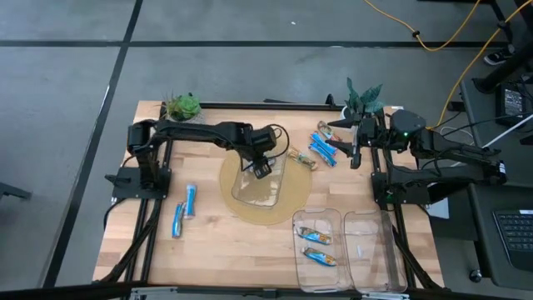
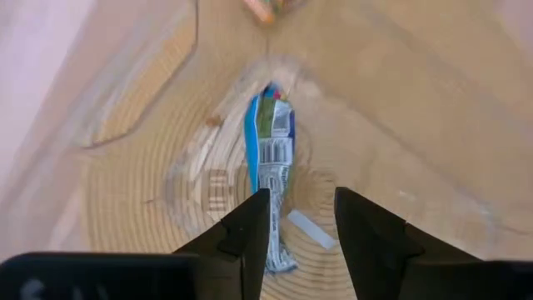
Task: Pick and place Granola Bars by type
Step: Put the red granola bar pack into the bottom right transparent bin
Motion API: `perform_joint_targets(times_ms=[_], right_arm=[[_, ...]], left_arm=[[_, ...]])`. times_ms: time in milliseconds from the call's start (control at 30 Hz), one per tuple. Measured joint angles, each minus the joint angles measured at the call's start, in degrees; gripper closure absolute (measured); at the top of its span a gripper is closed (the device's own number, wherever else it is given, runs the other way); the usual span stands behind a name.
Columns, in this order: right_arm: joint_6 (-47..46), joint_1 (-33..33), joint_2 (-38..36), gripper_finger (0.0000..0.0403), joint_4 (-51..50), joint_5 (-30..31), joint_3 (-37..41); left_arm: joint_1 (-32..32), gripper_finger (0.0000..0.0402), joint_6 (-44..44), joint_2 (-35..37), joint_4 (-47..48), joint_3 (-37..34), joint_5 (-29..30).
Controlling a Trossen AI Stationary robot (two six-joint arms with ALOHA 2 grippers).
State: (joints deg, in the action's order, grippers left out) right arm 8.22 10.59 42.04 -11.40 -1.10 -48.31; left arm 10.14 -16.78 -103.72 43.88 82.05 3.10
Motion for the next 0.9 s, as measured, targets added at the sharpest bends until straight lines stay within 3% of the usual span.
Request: perform_joint_targets(times_ms=[167,400,667,900], right_arm=[[1.23,-0.02,0.00,0.0150,-0.09,-0.01,0.02],[2.12,-0.02,0.00,0.0150,-0.11,-0.01,0.02],[3.48,-0.01,0.00,0.0150,-0.08,-0.01,0.01],[4.12,0.00,0.12,0.0150,0.00,-0.03,0.00]], left_arm=[[0.01,0.0274,-0.33,4.76,3.33,1.06,0.86],[-1.33,0.0283,-5.29,12.90,12.14,1.08,6.51],[-6.57,0.0285,-15.99,20.17,24.00,0.87,11.89],[-12.22,0.0284,-27.48,23.47,30.90,-1.91,12.73]])
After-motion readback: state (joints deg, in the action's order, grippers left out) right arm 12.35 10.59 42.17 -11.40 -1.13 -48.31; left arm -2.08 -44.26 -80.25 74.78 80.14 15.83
